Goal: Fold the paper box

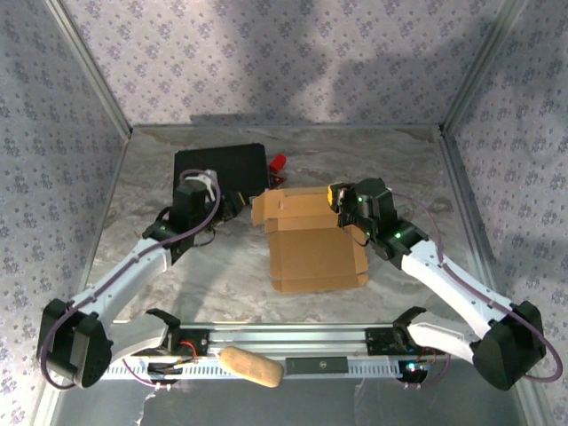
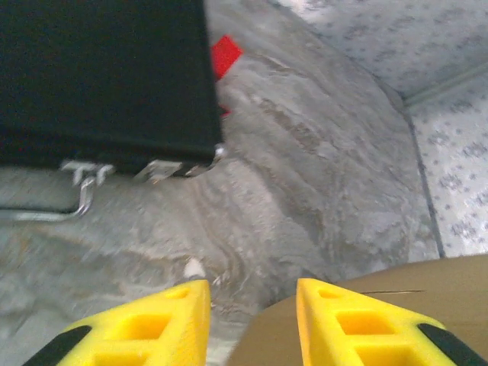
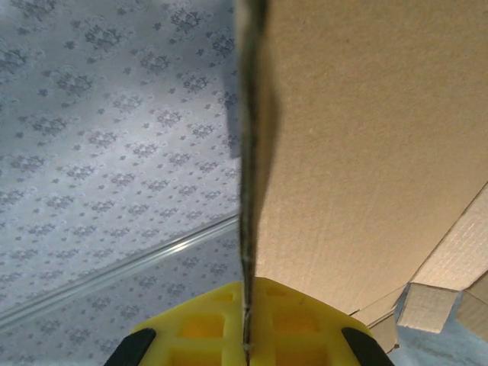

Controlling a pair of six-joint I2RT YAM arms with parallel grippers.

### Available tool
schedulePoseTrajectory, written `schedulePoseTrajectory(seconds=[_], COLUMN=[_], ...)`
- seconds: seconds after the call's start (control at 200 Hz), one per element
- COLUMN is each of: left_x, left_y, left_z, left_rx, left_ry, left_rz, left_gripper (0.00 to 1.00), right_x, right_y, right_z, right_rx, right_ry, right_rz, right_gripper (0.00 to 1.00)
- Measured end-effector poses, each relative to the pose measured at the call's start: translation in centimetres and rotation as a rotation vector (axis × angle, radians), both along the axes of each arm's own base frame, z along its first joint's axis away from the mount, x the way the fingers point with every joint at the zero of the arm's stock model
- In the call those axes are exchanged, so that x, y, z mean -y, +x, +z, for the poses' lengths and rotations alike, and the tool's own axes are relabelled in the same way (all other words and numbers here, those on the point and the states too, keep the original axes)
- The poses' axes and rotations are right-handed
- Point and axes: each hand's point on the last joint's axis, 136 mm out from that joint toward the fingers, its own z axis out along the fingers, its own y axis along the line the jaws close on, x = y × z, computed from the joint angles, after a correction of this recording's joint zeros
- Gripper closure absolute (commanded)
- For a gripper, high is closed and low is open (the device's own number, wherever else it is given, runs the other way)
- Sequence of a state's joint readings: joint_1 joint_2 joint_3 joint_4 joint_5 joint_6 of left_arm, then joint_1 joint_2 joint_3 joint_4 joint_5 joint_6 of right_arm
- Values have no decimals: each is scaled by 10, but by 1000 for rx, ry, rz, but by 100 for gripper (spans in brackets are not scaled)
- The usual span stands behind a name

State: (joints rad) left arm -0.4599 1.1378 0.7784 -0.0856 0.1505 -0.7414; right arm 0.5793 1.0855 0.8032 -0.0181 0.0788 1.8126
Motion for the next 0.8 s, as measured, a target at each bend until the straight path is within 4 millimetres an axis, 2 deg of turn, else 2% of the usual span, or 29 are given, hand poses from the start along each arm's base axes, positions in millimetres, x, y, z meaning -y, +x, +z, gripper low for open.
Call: schedulePoseTrajectory(seconds=[0.05,0.125,0.23,0.345,0.475,0.61,0.72,0.8], left_x=[4,3,-6,-14,-16,-13,-4,9], left_y=[2,-1,-16,-28,-31,-25,-23,-25], left_z=[-5,-26,-56,-72,-79,-90,-105,-109], left_rx=[2,-32,-84,-111,-109,-97,-97,-74], left_ry=[24,67,108,137,169,208,247,265], left_rz=[-30,-51,-53,-53,-68,-99,-152,-206], left_gripper=[68,67,67,66,65,63,61,61], right_x=[-2,-5,-10,-18,-23,-29,-32,-32], right_y=[3,9,17,28,36,38,38,39], right_z=[-9,-24,-46,-65,-69,-60,-59,-60], right_rx=[-1,-8,-5,-4,6,27,33,34], right_ry=[-14,-33,-50,-56,-56,-50,-44,-42], right_rz=[14,27,48,77,110,144,163,171], right_gripper=[100,100,100,100,100,100,100,100])
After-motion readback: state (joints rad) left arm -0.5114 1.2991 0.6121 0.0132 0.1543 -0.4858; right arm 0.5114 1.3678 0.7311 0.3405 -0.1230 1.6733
